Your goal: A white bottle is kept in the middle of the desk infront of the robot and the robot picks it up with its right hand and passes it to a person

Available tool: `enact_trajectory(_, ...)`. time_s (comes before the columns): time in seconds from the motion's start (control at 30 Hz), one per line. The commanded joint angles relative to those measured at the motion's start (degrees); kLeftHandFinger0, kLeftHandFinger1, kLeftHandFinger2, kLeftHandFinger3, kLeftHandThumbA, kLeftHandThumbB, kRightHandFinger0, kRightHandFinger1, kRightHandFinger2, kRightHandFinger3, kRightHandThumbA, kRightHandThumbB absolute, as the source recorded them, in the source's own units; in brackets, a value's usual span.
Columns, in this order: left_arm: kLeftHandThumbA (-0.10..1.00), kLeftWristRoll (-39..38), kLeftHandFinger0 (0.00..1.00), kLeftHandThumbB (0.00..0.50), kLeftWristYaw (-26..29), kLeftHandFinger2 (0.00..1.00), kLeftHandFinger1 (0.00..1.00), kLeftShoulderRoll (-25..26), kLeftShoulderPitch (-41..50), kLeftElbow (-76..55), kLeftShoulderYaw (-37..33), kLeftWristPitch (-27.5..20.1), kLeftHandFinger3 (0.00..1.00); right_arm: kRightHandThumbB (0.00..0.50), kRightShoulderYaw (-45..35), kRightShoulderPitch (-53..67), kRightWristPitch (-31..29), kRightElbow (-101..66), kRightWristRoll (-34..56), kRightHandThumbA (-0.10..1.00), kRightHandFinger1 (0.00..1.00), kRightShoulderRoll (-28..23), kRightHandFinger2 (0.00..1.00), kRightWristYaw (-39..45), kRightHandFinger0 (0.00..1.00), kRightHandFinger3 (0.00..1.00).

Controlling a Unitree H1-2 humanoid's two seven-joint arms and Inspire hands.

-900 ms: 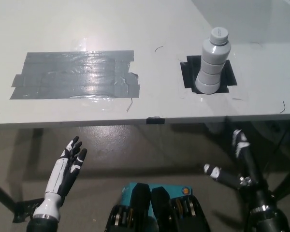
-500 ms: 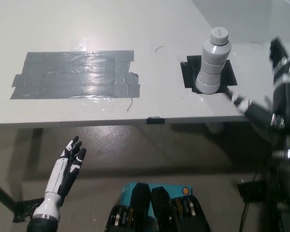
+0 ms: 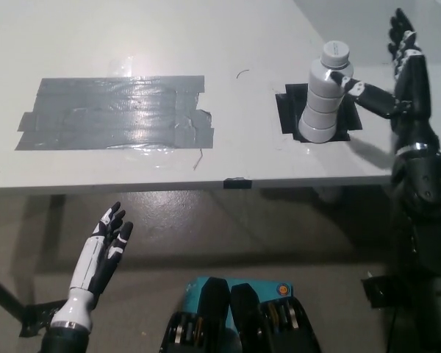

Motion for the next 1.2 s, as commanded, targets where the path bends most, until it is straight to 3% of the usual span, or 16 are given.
enact_trajectory(0.0,0.93,-0.1,1.0,0.074,0.5,1.0,1.0,0.4,-1.2,-0.8,0.2,-2.1,1.0,0.365,0.5,-4.2,0.9,2.6,1.8,1.0,1.0,-0.3,1.0,0.9,1.0,1.0)
enact_trajectory(0.1,0.92,-0.2,1.0,0.045,0.2,1.0,1.0,0.6,-1.3,-0.5,0.1,-2.5,1.0,0.364,2.1,-4.8,0.9,4.6,-0.1,1.0,1.0,-0.4,1.0,0.7,1.0,1.0)
enact_trajectory(0.2,0.92,-0.1,1.0,0.055,0.1,1.0,1.0,0.6,-1.2,-0.9,-0.1,-2.2,1.0,0.372,3.0,-5.3,0.3,7.2,-0.4,1.0,1.0,-0.4,1.0,0.6,1.0,1.0)
enact_trajectory(0.37,0.92,-0.1,1.0,0.07,0.3,1.0,1.0,0.6,-1.9,-0.1,0.0,-3.2,1.0,0.421,4.2,-6.6,-1.8,10.5,-0.7,0.99,1.0,-0.1,1.0,0.5,1.0,1.0)
enact_trajectory(0.57,0.92,0.0,1.0,0.039,0.1,1.0,1.0,0.8,-1.8,-0.8,0.1,-2.4,1.0,0.477,5.8,-10.5,-2.8,19.5,-1.6,0.95,1.0,0.0,1.0,-0.5,1.0,1.0)
enact_trajectory(0.67,0.92,0.0,1.0,0.037,0.3,1.0,1.0,0.6,-1.6,-0.5,0.1,-2.8,1.0,0.48,5.4,-13.9,-3.3,26.8,-0.3,0.95,1.0,-0.4,1.0,-0.2,1.0,1.0)
enact_trajectory(0.7,0.93,0.2,1.0,0.052,0.2,1.0,1.0,0.5,-1.5,-1.1,0.0,-1.8,1.0,0.452,4.3,-16.6,-3.6,32.1,1.4,0.93,1.0,-0.6,1.0,0.7,1.0,1.0)
enact_trajectory(0.87,0.91,-0.5,1.0,0.048,0.0,1.0,1.0,0.5,-1.7,-0.9,0.0,-2.9,1.0,0.434,-2.4,-24.5,-1.5,45.5,8.3,0.88,1.0,-1.6,1.0,4.0,1.0,1.0)
enact_trajectory(0.97,0.91,-0.7,1.0,0.052,-0.3,1.0,1.0,0.4,-1.7,-1.1,0.0,-2.7,1.0,0.362,-8.0,-27.7,0.5,49.7,12.7,0.83,1.0,-2.3,1.0,5.0,1.0,1.0)
enact_trajectory(1.03,0.93,-0.2,1.0,0.059,-0.2,1.0,1.0,0.3,-1.5,-1.3,-0.3,-2.5,1.0,0.31,-13.1,-29.2,1.9,51.5,16.2,0.59,1.0,-2.7,1.0,2.8,1.0,1.0)
enact_trajectory(1.07,0.93,-0.1,1.0,0.059,-0.2,1.0,1.0,0.3,-1.6,-1.3,-0.4,-2.4,1.0,0.322,-14.3,-29.4,2.1,51.8,16.7,0.54,1.0,-2.9,1.0,2.0,1.0,1.0)
enact_trajectory(1.1,0.93,-0.2,1.0,0.058,-0.3,1.0,1.0,0.3,-1.6,-1.5,-0.4,-2.2,1.0,0.281,-15.7,-30.2,3.4,52.4,17.1,0.3,0.69,-3.2,0.91,-0.9,0.69,1.0)
enact_trajectory(1.13,0.92,-0.2,1.0,0.046,-0.4,1.0,1.0,0.3,-1.6,-1.7,-0.5,-2.2,1.0,0.248,-15.6,-30.5,3.3,52.8,15.9,-0.07,0.13,-3.4,0.36,-4.8,0.06,1.0)
enact_trajectory(1.17,0.92,-0.2,1.0,0.046,-0.5,1.0,1.0,0.3,-1.7,-1.9,-0.5,-2.2,1.0,0.251,-15.1,-30.6,2.7,52.9,14.6,-0.09,0.11,-3.5,0.35,-7.1,0.01,1.0)
